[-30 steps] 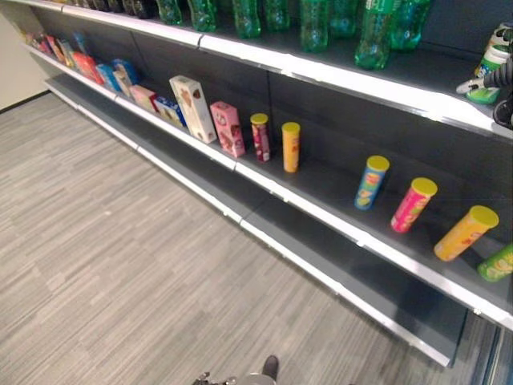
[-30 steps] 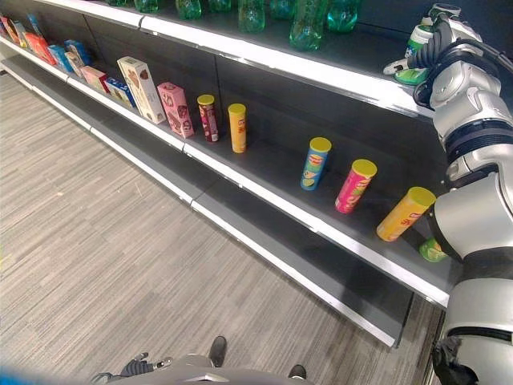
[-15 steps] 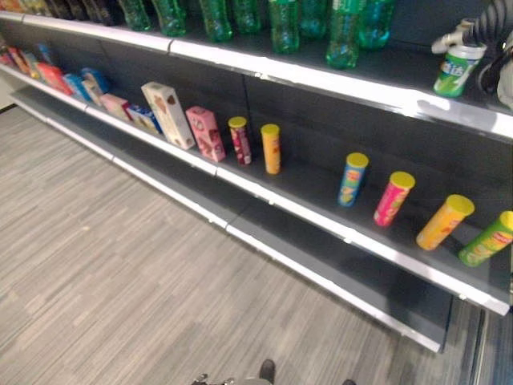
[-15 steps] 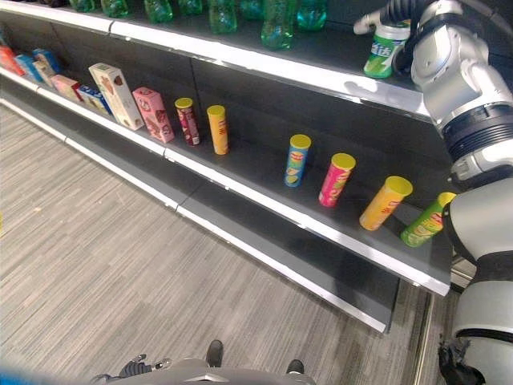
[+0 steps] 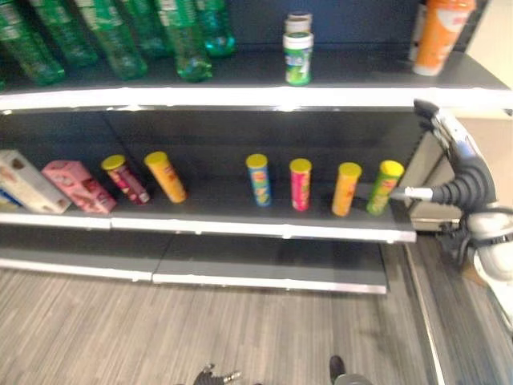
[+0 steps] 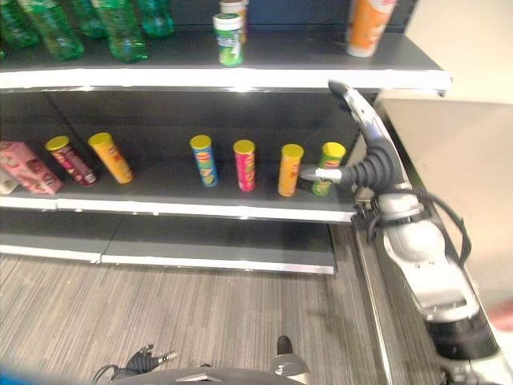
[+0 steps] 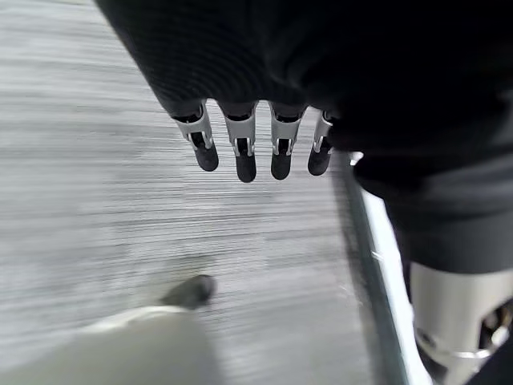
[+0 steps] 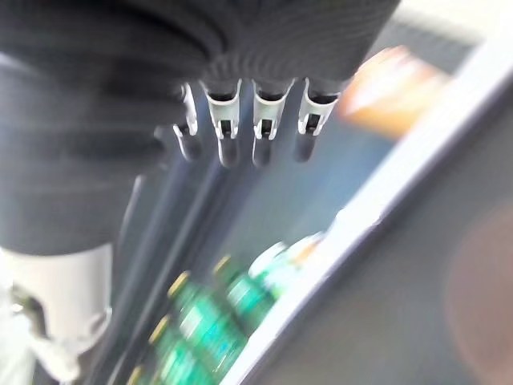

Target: Put the goods on the table back onto the shelves and tidy them up.

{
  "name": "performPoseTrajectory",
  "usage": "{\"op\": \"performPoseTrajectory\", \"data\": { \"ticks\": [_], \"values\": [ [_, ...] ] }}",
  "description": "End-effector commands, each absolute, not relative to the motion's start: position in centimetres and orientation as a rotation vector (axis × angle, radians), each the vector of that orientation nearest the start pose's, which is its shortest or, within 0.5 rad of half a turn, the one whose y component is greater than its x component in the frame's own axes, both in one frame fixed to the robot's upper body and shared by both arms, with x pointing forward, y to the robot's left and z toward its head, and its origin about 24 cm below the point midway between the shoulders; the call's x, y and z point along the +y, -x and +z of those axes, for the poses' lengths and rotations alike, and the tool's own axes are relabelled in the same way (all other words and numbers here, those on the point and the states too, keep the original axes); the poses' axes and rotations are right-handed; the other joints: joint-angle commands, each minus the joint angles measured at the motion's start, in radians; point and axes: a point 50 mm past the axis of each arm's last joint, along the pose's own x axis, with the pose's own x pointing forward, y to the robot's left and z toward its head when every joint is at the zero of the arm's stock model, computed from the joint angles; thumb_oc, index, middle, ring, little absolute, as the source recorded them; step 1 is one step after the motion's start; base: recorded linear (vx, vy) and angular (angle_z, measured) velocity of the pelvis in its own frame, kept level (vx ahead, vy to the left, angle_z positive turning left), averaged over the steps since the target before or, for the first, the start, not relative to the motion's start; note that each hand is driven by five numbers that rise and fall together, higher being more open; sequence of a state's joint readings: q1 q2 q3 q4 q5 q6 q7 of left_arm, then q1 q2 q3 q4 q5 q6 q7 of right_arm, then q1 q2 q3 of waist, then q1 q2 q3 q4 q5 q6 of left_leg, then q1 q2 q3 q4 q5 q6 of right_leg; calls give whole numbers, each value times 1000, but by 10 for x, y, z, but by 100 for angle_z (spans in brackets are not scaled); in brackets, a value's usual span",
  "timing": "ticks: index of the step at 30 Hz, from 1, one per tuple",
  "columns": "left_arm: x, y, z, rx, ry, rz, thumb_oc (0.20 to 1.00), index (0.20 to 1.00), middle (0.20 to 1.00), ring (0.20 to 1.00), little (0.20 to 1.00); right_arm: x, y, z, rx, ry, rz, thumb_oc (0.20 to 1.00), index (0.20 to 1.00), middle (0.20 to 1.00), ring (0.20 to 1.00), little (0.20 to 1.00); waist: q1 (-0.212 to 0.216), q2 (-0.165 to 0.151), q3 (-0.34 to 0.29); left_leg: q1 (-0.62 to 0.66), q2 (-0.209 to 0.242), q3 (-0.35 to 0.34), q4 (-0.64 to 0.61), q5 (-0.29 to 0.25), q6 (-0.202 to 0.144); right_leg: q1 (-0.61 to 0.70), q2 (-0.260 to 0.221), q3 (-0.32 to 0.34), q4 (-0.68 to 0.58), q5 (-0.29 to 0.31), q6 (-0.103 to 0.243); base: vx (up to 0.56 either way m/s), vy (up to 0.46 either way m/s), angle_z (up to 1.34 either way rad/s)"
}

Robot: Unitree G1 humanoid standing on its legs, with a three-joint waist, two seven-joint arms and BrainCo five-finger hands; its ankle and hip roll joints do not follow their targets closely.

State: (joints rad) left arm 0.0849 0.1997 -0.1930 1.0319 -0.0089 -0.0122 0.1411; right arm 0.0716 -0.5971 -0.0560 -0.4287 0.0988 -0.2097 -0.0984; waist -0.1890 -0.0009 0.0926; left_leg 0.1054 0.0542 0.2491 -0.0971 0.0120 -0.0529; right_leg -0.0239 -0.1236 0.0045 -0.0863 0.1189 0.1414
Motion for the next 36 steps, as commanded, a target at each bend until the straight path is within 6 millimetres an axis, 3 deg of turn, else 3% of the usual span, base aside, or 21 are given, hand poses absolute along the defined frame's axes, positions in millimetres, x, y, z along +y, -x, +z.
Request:
{"op": "performPoseTrajectory", "data": {
  "ticks": [1,5,8,9,10,12,14,16,18,19,22,23,26,36],
  "values": [
    [238,-123,-144,1016,-463,28,1000,1000,1000,1000,1000,-210,-245,215,-724,592,135,1000,1000,1000,1000,1000,-5,-40,48,33,23,24,12,-105,-3,-15,-59,14,133,-145,89,-117,242,-160],
    [241,-142,-136,958,-507,-11,1000,1000,1000,1000,1000,-214,-245,203,-665,618,117,1000,1000,1000,1000,1000,-34,-50,93,37,41,93,10,-103,8,-92,-40,41,241,-143,109,-116,80,-93],
    [241,-142,-136,958,-507,-11,1000,1000,1000,1000,1000,-214,-245,203,-665,618,117,1000,1000,1000,1000,1000,-33,-50,92,36,41,93,10,-103,8,-93,-40,41,241,-143,109,-18,-5,-82],
    [244,-145,-134,947,-519,-12,1000,1000,1000,1000,1000,-219,-243,203,-663,615,91,1000,1000,1000,1000,1000,-38,-46,94,42,55,118,10,-101,7,-77,-70,-2,251,-151,103,-82,-154,-11],
    [244,-145,-133,939,-509,-11,1000,1000,1000,1000,1000,-233,-240,207,-664,625,22,1000,1000,1000,1000,1000,-14,-51,69,25,79,158,18,-91,-3,-41,-152,-92,237,-105,97,-86,-210,-3],
    [244,-143,-133,946,-509,-16,1000,1000,1000,1000,1000,-241,-237,213,-679,664,-42,1000,1000,1000,1000,1000,-6,-63,56,20,84,172,23,-87,-7,-41,-169,-101,221,-57,106,-30,-191,-83],
    [247,-139,-134,959,-516,-10,1000,1000,1000,1000,1000,-252,-231,226,-716,709,-124,1000,1000,1000,1000,1000,-1,-78,35,24,86,188,31,-94,-19,-7,-169,-113,133,-55,114,29,-145,-47],
    [248,-136,-135,970,-515,-8,1000,1000,1000,1000,1000,-265,-226,234,-730,729,-201,1000,1000,1000,1000,1000,8,-92,18,17,98,193,44,-89,-32,29,-153,-121,71,-73,116,33,-205,-28],
    [247,-133,-137,982,-510,-4,1000,1000,1000,1000,1000,-291,-215,246,-736,762,-343,1000,1000,1000,1000,1000,1,-98,1,17,127,179,52,-80,-56,59,-121,-124,33,-98,110,24,-224,-26],
    [247,-133,-137,981,-510,-5,1000,1000,1000,1000,1000,-291,-215,246,-736,762,-344,1000,1000,1000,1000,1000,3,-98,0,14,128,179,52,-76,-56,56,-120,-124,32,-95,109,0,-145,-13],
    [243,-131,-138,978,-481,5,1000,1000,1000,1000,1000,-319,-196,261,-749,789,-491,1000,1000,1000,1000,1000,-17,-85,-8,9,174,168,58,-49,-82,68,-75,-127,23,-134,82,-14,-175,-6],
    [243,-131,-138,978,-481,4,1000,1000,1000,1000,1000,-319,-196,261,-748,790,-492,1000,1000,1000,1000,1000,-16,-84,-7,10,175,167,58,-49,-82,68,-74,-128,23,-133,81,-6,-213,1],
    [247,-126,-138,983,-453,41,1000,1000,1000,1000,1000,-345,-173,274,-772,774,-623,1000,1000,1000,1000,1000,-37,-70,2,-6,236,165,119,-37,-112,93,-18,-130,17,-182,46,-16,-255,-3],
    [247,-127,-138,982,-454,38,1000,1000,1000,1000,1000,-345,-172,274,-772,775,-625,1000,1000,1000,1000,1000,-35,-67,0,-15,241,163,126,-35,-113,87,-15,-131,18,-178,42,-5,-24,1]
  ]
}}
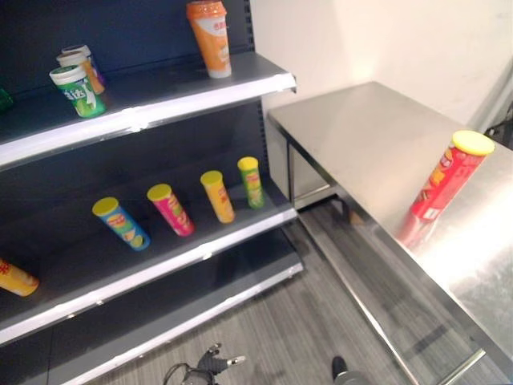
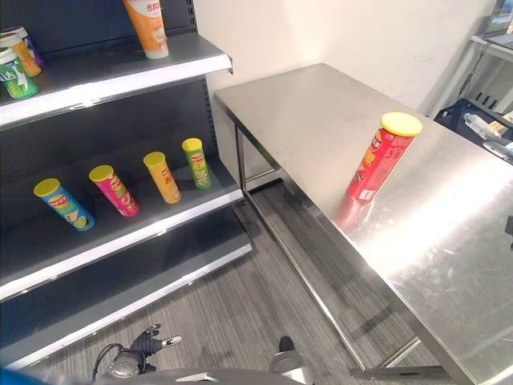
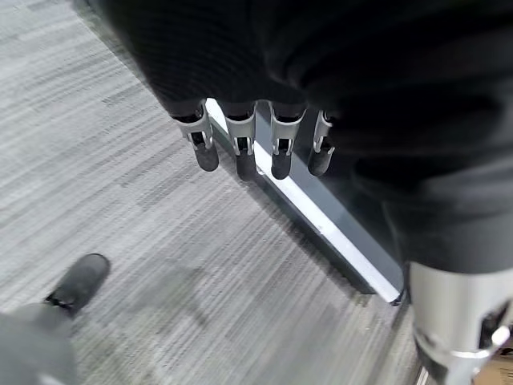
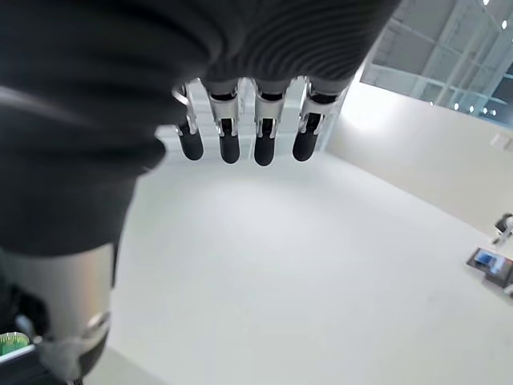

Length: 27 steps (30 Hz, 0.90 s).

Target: Put the goods on the table back onto the shelves and tidy them up.

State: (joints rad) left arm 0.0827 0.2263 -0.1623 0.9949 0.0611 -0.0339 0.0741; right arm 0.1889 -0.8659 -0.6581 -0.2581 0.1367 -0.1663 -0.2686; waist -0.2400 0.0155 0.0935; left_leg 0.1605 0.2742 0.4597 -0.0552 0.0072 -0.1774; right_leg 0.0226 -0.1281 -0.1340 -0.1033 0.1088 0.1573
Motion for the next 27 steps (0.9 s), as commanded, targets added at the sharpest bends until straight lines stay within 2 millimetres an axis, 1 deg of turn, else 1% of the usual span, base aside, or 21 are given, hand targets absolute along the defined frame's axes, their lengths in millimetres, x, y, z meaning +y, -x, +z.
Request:
{"op": "performPoseTrajectory", "data": {
  "ticks": [1,2,3,4,5,6,8,10,13,19,21,27],
  "values": [
    [250,-126,-136,977,-442,54,1000,1000,1000,1000,1000,-351,-163,282,-805,751,-661,1000,1000,1000,1000,1000,11,-85,23,-90,37,-61,171,-46,9,56,5,10,34,-193,8,-73,-230,1],
    [250,-129,-134,960,-436,64,1000,1000,1000,1000,1000,-356,-158,285,-825,723,-689,1000,1000,1000,1000,1000,27,-92,56,-133,33,-128,264,-54,8,74,16,17,28,-208,-8,-112,-283,2],
    [248,-133,-134,949,-428,65,1000,1000,1000,1000,1000,-371,-167,270,-744,654,-730,1000,1000,1000,1000,1000,86,-90,93,-224,-136,-366,216,-83,29,69,31,50,38,-193,-18,126,9,-12],
    [249,-124,-137,983,-447,37,1000,1000,1000,1000,1000,-376,-181,247,-628,626,-724,1000,1000,1000,1000,1000,68,-61,58,-150,-145,-347,96,-74,56,62,31,71,38,-192,-8,226,185,-22],
    [251,-124,-136,978,-450,42,1000,1000,1000,1000,1000,-370,-191,245,-603,658,-675,1000,1000,1000,1000,1000,71,-60,51,-114,-145,-306,49,-63,59,51,20,83,46,-189,0,289,262,-166],
    [252,-124,-136,980,-450,45,1000,1000,1000,1000,1000,-369,-194,244,-595,663,-668,1000,1000,1000,1000,1000,75,-59,50,-99,-148,-289,36,-61,61,50,16,90,50,-190,3,98,119,-198],
    [251,-123,-136,982,-450,45,1000,1000,1000,1000,1000,-370,-195,244,-591,667,-671,1000,1000,1000,1000,1000,76,-59,48,-93,-149,-282,34,-62,62,50,12,91,52,-189,6,45,45,-189],
    [249,-123,-138,988,-448,37,1000,1000,1000,1000,1000,-370,-196,242,-576,666,-667,1000,1000,1000,1000,1000,73,-57,45,-81,-156,-273,33,-72,68,51,-2,94,60,-189,11,68,71,-70],
    [248,-121,-140,1003,-456,24,1000,1000,1000,1000,1000,-372,-195,238,-548,676,-664,1000,1000,1000,1000,1000,68,-57,39,-81,-159,-281,34,-77,69,49,-7,93,70,-198,12,61,35,32],
    [247,-120,-140,1006,-458,19,1000,1000,1000,1000,1000,-371,-197,238,-545,679,-650,1000,1000,1000,1000,1000,68,-57,36,-82,-159,-286,34,-77,69,50,-6,92,71,-200,11,16,-1,11],
    [247,-118,-141,1016,-459,13,1000,1000,1000,1000,1000,-367,-202,237,-541,662,-600,1000,1000,1000,1000,1000,84,-60,31,-81,-156,-298,27,-72,67,57,-2,85,64,-206,6,37,-28,9],
    [252,-109,-143,1045,-449,34,1000,1000,1000,1000,1000,-362,-217,239,-480,732,-482,1000,1000,1000,1000,1000,108,-71,31,-89,-150,-319,20,-58,57,67,5,63,52,-209,1,-8,-33,20]
  ]
}}
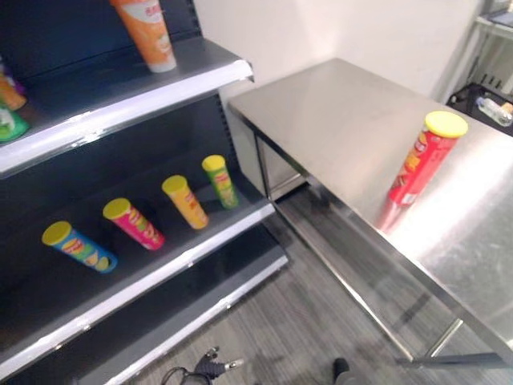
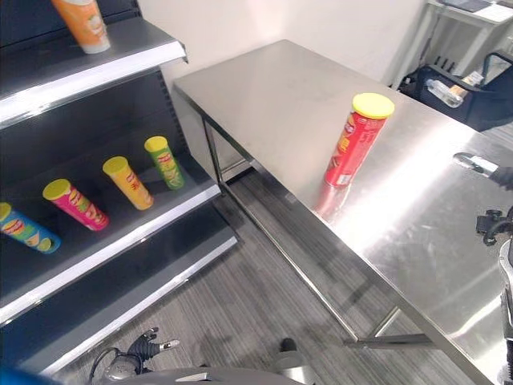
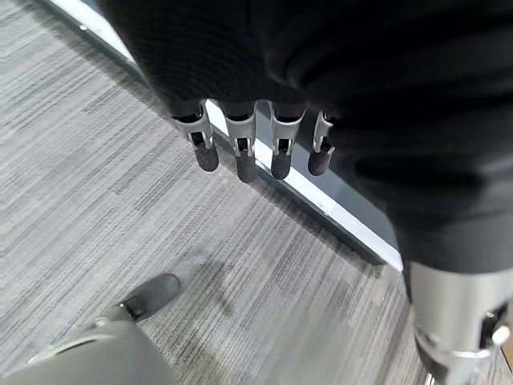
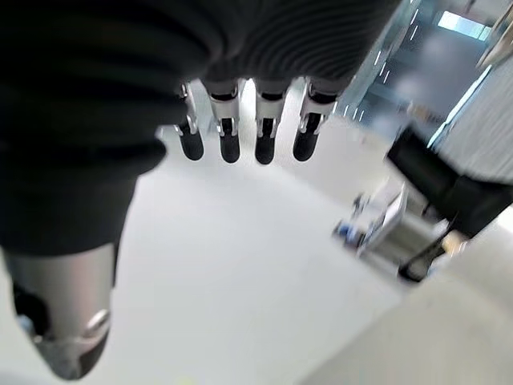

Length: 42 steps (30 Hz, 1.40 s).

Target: Put the goods on the table back onto the shelves and tidy them up.

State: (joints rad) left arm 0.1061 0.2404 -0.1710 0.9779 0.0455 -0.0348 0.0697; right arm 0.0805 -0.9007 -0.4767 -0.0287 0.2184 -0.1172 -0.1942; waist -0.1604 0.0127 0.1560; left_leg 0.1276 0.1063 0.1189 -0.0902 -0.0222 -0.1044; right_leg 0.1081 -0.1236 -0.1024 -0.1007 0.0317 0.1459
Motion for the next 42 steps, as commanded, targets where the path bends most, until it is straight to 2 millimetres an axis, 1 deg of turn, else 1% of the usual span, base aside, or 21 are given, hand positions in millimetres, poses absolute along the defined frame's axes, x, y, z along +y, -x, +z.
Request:
{"op": "performPoseTrajectory", "data": {
  "ticks": [1,7,12,13,21,26,32,42],
  "values": [
    [253,-106,-143,1053,-447,40,1000,1000,1000,1000,1000,-360,-220,240,-472,738,-457,1000,1000,1000,1000,1000,31,-69,-31,-57,19,19,55,-27,-18,-16,1,28,48,-133,11,-15,-38,15],
    [257,-92,-147,1102,-429,71,1000,1000,1000,1000,1000,-360,-234,239,-406,780,-389,1000,1000,1000,1000,1000,58,-77,-30,-66,23,0,55,-16,-25,-4,6,9,45,-139,8,-11,-31,15],
    [257,-85,-149,1122,-416,93,1000,1000,1000,1000,1000,-362,-238,240,-378,794,-383,1000,1000,1000,1000,1000,69,-80,-28,-69,24,-13,56,-12,-28,1,8,-4,47,-143,5,-9,-24,12],
    [258,-83,-150,1132,-410,103,1000,1000,1000,1000,1000,-366,-242,238,-346,803,-384,1000,1000,1000,1000,1000,80,-82,-26,-73,25,-23,57,-8,-30,2,9,-13,50,-145,2,-10,-24,9],
    [255,-85,-150,1122,-402,107,1000,1000,1000,1000,1000,-372,-250,234,-296,797,-398,1000,1000,1000,1000,1000,90,-84,-25,-75,26,-37,55,-4,-33,11,10,-28,52,-149,-1,-6,-17,12],
    [253,-88,-149,1112,-403,95,1000,1000,1000,1000,1000,-373,-264,235,-265,789,-386,1000,1000,1000,1000,1000,105,-87,-22,-74,29,-48,53,1,-36,16,12,-41,50,-150,-3,0,-20,5],
    [252,-86,-150,1115,-401,90,1000,1000,1000,1000,1000,-372,-275,235,-241,770,-364,1000,1000,1000,1000,1000,115,-89,-20,-74,32,-52,51,7,-41,21,14,-50,48,-153,-5,-2,-11,5],
    [251,-84,-151,1123,-397,86,1000,1000,1000,1000,1000,-377,-287,231,-171,790,-376,1000,1000,1000,1000,1000,126,-90,-19,-74,33,-59,49,9,-42,26,14,-61,47,-153,-5,2,-3,1]
  ]
}}
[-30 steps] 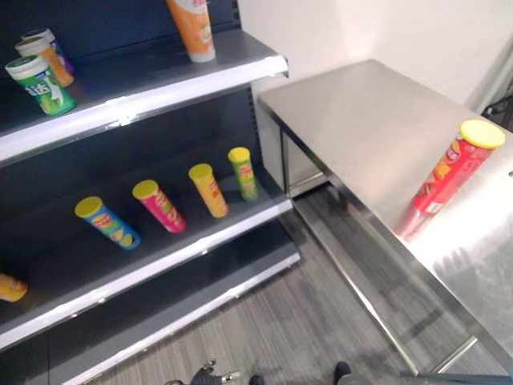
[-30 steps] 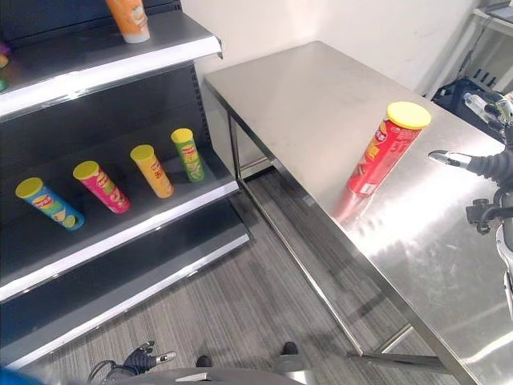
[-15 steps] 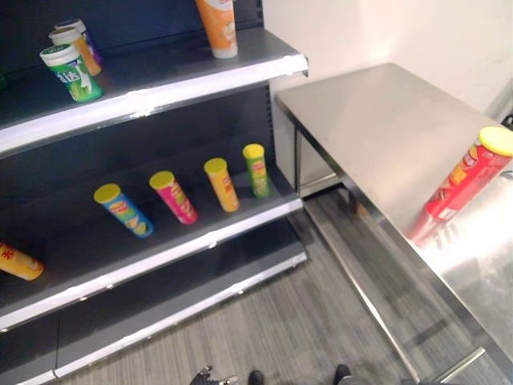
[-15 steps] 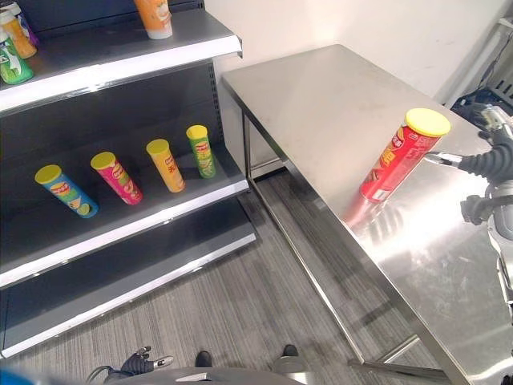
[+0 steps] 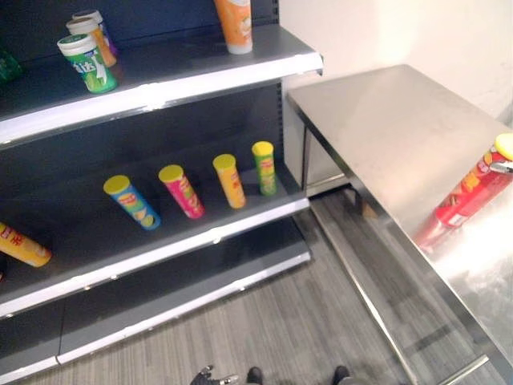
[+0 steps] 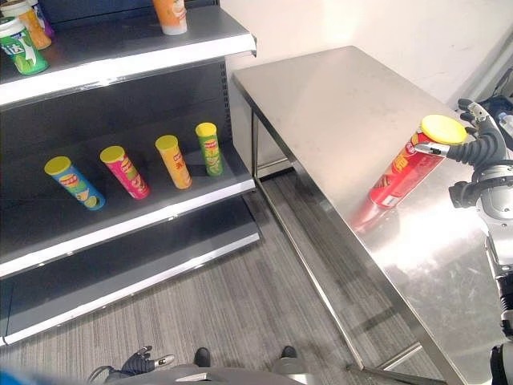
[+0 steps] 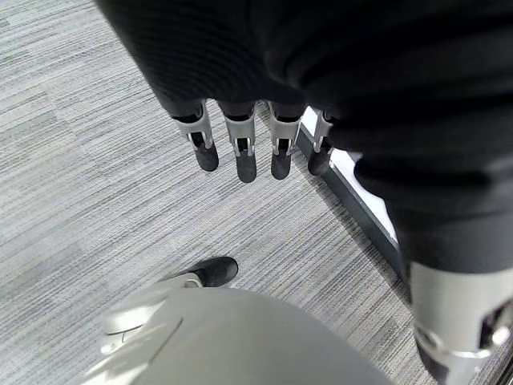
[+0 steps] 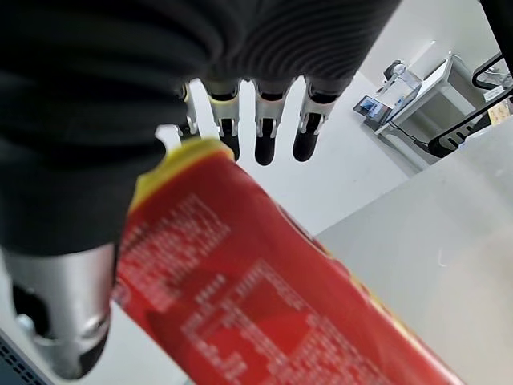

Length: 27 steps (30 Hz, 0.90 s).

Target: Put the goods on the table back onto the shelves and tidy them up.

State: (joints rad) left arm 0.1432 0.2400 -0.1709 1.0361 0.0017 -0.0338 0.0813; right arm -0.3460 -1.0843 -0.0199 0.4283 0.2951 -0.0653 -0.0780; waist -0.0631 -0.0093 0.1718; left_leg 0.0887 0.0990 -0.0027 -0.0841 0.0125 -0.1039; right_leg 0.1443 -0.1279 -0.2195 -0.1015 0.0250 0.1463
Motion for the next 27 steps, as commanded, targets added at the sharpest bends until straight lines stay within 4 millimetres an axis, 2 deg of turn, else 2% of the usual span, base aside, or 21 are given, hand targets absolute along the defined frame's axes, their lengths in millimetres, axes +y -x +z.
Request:
{"op": "performPoseTrajectory", "data": {
  "ticks": [1,10,11,12,13,23,27],
  "values": [
    [251,-84,-151,1125,-399,86,1000,1000,1000,1000,1000,-378,-288,230,-159,799,-375,1000,1000,1000,1000,1000,30,-69,-35,-34,40,62,42,-25,-43,-9,18,56,48,-147,-6,0,0,0],
    [252,-86,-151,1119,-399,77,1000,1000,1000,1000,1000,-377,-296,232,-98,859,-319,1000,1000,1000,1000,1000,32,-72,-32,-33,41,61,38,-23,-46,-10,17,51,48,-146,-5,2,0,2],
    [252,-86,-150,1116,-399,73,1000,1000,1000,1000,1000,-376,-296,233,-91,871,-307,934,934,934,934,934,31,-73,-32,-33,42,61,38,-23,-46,-11,17,51,49,-146,-5,0,0,0],
    [252,-87,-150,1116,-400,72,1000,1000,1000,1000,1000,-375,-296,233,-82,874,-288,523,523,523,523,523,31,-74,-32,-33,42,61,38,-23,-46,-12,17,51,50,-146,-5,0,0,0],
    [252,-87,-150,1116,-400,70,1000,1000,1000,1000,1000,-376,-297,234,-77,877,-280,200,200,200,200,200,31,-75,-31,-33,42,61,39,-22,-46,-12,17,51,50,-146,-5,0,0,0],
    [253,-86,-150,1118,-381,82,1000,1000,1000,1000,1000,-368,-290,242,-118,892,-227,200,200,200,200,200,23,-79,-29,-30,47,65,46,-26,-50,-8,18,53,56,-153,-8,0,0,0],
    [257,-87,-149,1114,-360,128,1000,1000,1000,1000,1000,-361,-275,250,-239,902,-269,200,200,200,200,200,17,-75,-29,-31,52,63,59,-30,-52,-2,25,52,58,-163,-14,-15,-57,3]
  ]
}}
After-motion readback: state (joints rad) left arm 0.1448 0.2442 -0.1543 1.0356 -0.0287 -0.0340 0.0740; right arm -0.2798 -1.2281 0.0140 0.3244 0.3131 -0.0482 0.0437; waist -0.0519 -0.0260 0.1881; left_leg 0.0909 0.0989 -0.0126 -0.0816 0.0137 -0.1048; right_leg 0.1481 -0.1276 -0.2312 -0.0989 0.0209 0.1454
